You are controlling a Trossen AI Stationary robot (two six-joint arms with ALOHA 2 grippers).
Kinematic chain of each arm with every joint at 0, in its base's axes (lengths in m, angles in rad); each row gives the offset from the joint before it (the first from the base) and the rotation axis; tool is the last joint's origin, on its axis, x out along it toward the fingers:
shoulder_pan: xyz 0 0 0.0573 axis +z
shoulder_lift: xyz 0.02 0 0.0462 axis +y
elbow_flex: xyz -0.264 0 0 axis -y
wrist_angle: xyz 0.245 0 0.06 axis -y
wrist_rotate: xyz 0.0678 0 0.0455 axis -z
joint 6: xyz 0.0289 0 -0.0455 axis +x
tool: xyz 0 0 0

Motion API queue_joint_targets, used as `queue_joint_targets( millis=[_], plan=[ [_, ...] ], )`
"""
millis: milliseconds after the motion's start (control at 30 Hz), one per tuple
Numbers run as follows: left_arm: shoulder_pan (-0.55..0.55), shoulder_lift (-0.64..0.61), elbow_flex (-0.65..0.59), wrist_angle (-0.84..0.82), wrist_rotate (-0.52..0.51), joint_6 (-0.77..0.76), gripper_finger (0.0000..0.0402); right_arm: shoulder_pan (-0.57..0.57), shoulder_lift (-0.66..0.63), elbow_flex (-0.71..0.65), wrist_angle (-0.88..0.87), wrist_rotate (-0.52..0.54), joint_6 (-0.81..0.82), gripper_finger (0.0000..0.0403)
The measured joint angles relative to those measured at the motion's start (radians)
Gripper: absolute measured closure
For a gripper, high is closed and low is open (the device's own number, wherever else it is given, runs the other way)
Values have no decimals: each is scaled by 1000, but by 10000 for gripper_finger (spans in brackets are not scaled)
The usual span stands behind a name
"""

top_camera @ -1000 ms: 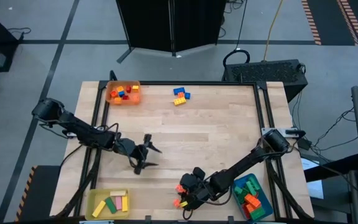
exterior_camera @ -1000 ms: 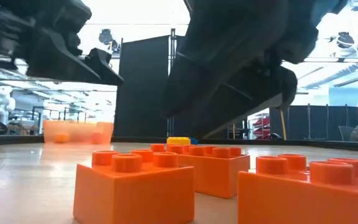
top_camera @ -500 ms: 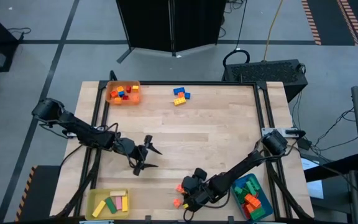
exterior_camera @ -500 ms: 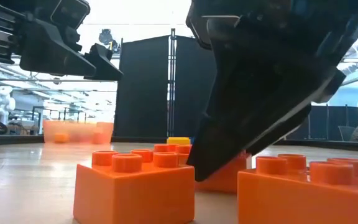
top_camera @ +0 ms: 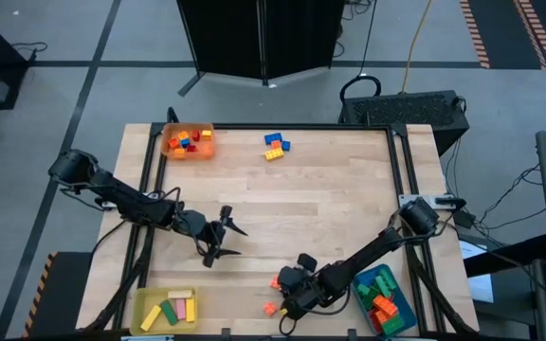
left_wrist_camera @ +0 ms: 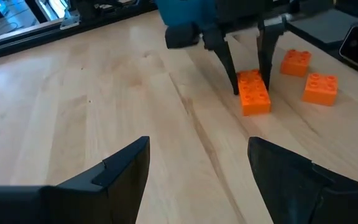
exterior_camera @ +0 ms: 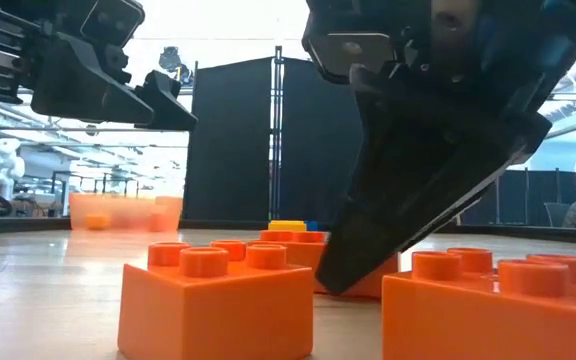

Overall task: Sort blocks by size
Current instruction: Put the orange 8 stud game piece into the blue bin

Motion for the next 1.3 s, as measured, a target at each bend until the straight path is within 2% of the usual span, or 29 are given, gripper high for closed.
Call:
queue_joint_targets(
  millis=[233, 433, 800, 1033, 1200, 1300],
  plan=[
    [-1, 0, -1, -32, 2, 27, 130, 17, -88, -3, -92, -34, 10, 284],
    [-1, 0, -1, -31, 4, 27, 130, 78, -190, -2, -282, -71, 128, 281],
    [-3, 0, -1, -27, 8, 27, 130, 254, -370, -2, -607, -78, 554, 279],
    [-3, 0, -1, -30, 8, 27, 130, 369, -373, -2, -722, -169, 899, 278],
    [-3, 0, -1, -31, 8, 27, 130, 438, -358, -2, -769, -185, 1062, 278],
    [-3, 0, -1, -31, 74, 23, 130, 467, -352, -2, -798, -208, 1159, 277]
  ],
)
